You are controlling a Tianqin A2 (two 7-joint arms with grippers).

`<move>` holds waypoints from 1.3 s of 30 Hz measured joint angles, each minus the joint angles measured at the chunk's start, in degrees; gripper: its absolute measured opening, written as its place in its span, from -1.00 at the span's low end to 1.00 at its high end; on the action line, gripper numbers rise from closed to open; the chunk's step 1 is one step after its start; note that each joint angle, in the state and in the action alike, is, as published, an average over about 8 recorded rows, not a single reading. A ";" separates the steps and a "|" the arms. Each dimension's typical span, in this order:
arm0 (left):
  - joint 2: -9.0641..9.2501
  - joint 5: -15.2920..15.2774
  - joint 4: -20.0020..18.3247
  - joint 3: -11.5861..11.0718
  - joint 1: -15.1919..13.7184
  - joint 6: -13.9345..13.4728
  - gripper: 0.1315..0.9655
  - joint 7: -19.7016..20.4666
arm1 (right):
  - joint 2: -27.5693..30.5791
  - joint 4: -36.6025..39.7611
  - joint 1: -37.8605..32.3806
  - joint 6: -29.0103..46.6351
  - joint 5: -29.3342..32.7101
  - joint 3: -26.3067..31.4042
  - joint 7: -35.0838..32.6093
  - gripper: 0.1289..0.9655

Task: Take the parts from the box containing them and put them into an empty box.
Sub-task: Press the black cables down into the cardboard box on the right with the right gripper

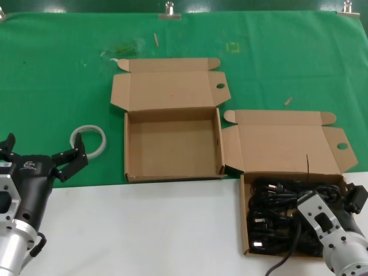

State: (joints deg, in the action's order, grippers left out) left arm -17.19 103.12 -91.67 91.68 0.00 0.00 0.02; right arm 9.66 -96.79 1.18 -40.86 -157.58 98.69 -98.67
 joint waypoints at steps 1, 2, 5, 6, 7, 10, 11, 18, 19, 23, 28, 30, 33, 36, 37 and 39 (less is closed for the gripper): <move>0.00 0.00 0.00 0.00 0.00 0.00 1.00 0.00 | 0.00 0.23 -0.14 0.08 -0.03 -0.02 -0.10 1.00; 0.00 0.00 0.00 0.00 0.00 0.00 1.00 0.00 | 0.00 0.43 -0.25 0.15 -0.05 -0.05 -0.18 1.00; 0.00 0.00 0.00 0.00 0.00 0.00 1.00 0.00 | -0.01 0.77 -0.49 0.37 -0.11 -0.14 -0.21 1.00; 0.00 0.00 0.00 0.00 0.00 0.00 1.00 0.00 | -0.02 0.81 -0.53 0.43 -0.12 -0.16 -0.15 0.99; 0.00 0.00 0.00 0.00 0.00 0.00 1.00 0.00 | -0.02 0.81 -0.56 0.47 -0.13 -0.18 -0.07 0.98; 0.00 0.00 0.00 0.00 0.00 0.00 1.00 0.00 | -0.03 0.63 -0.52 0.52 -0.14 -0.15 0.28 0.94; 0.00 0.00 0.00 0.00 0.00 0.00 1.00 0.00 | -0.03 0.54 -0.47 0.51 -0.14 -0.11 0.40 0.93; 0.00 0.00 0.00 0.00 0.00 0.00 1.00 0.00 | -0.03 -0.34 0.21 0.16 -0.15 0.08 1.16 0.78; 0.00 0.00 0.00 0.00 0.00 0.00 1.00 0.00 | -0.03 -0.49 0.34 0.09 -0.15 0.05 1.25 0.75; 0.00 0.00 0.00 0.00 0.00 0.00 1.00 0.00 | -0.03 -1.11 0.85 -0.14 -0.15 -0.20 1.51 0.65; 0.00 0.00 0.00 0.00 0.00 0.00 1.00 0.00 | -0.03 -1.65 1.43 -0.27 -0.15 -0.66 1.60 0.40; 0.00 0.00 0.00 0.00 0.00 0.00 1.00 0.00 | -0.03 -1.76 1.60 -0.26 -0.15 -0.83 1.59 0.30; 0.00 0.00 0.00 0.00 0.00 0.00 1.00 0.00 | -0.03 -1.80 1.74 -0.18 -0.15 -1.06 1.54 0.18; 0.00 0.00 0.00 0.00 0.00 0.00 1.00 0.00 | -0.03 -1.68 1.70 -0.05 -0.15 -1.21 1.45 -0.01; 0.00 0.00 0.00 0.00 0.00 0.00 1.00 0.00 | -0.03 -1.61 1.65 0.01 -0.15 -1.24 1.41 -0.08; 0.00 0.00 0.00 0.00 0.00 0.00 1.00 0.00 | -0.03 -1.43 1.51 0.13 -0.15 -1.28 1.34 -0.21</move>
State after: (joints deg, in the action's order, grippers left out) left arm -17.19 103.12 -91.67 91.68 0.00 0.00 0.02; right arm 9.63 -98.21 2.69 -40.72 -157.73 97.41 -97.33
